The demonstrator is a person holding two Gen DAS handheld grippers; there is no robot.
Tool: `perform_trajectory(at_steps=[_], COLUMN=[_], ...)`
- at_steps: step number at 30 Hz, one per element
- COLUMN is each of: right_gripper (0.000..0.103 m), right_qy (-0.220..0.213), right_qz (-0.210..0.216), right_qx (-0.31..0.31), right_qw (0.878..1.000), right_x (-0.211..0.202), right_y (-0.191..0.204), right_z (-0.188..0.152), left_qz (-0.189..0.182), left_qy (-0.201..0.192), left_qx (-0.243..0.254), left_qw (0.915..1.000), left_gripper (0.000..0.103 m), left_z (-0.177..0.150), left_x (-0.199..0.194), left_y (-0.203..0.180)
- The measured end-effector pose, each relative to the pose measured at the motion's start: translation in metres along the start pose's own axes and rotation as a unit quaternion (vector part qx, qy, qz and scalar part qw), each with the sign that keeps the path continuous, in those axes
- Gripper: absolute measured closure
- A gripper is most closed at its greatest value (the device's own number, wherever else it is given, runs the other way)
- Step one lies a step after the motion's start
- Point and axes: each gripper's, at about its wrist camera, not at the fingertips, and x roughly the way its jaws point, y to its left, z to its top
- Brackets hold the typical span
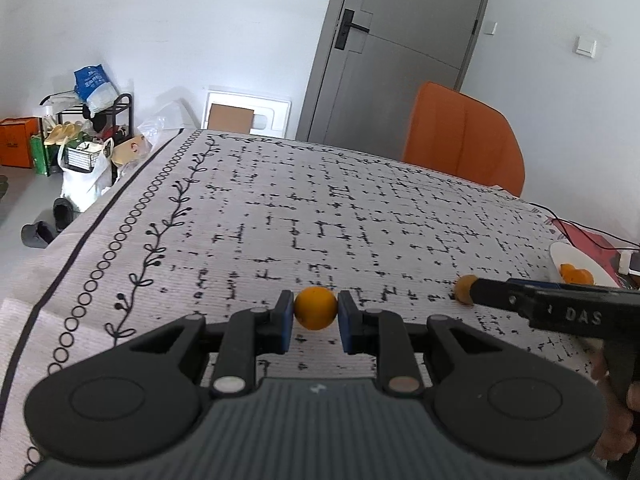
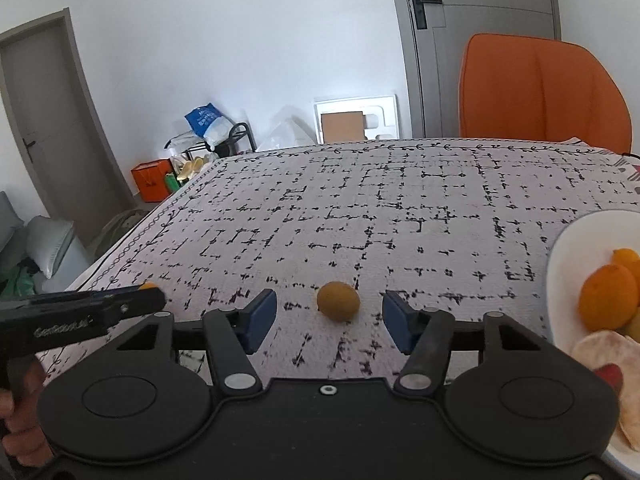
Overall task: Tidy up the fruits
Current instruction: 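Close the left gripper on the small orange while the right gripper closes on the kiwi, then carry the small orange with the left tool while the right tool carries the kiwi to the bowl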
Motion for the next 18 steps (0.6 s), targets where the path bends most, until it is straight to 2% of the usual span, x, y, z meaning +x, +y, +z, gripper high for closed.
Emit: perform_trajectory(at_steps=[4, 5, 7, 8, 12, 18], right_gripper=[0.046, 0.052, 0.075, 0.078, 0.078, 0.078], right_qy=[0.002, 0.007, 0.019, 0.025, 0.018, 0.006], right_qz=[-0.006, -0.007, -0.006, -0.007, -0.004, 0.008], right_qx=[-0.009, -0.009, -0.01, -0.011, -0.024, -0.006], right_qw=[1.0, 1.0, 1.0, 1.0, 1.0, 1.0], right_x=[0.012, 0.016, 0.023, 0.026, 0.016, -0.005], right_y=[0.003, 0.004, 0.004, 0.004, 0.007, 0.0], right_z=[0.001, 0.001, 0.0, -0.002, -0.005, -0.008], left_qz=[0.006, 0.007, 0.008, 0.008, 0.004, -0.003], left_qy=[0.0, -0.001, -0.002, -0.003, -0.006, -0.009], left_qx=[-0.004, -0.005, -0.007, -0.009, -0.006, 0.002], left_qw=[1.0, 1.0, 0.9999, 0.9999, 1.0, 1.0], left_gripper=[0.081, 0.081, 0.081, 0.081, 0.081, 0.081], left_z=[0.0, 0.0, 0.001, 0.001, 0.0, 0.001], left_x=[-0.001, -0.001, -0.001, -0.002, -0.006, -0.011], left_y=[0.005, 0.006, 0.006, 0.006, 0.004, -0.004])
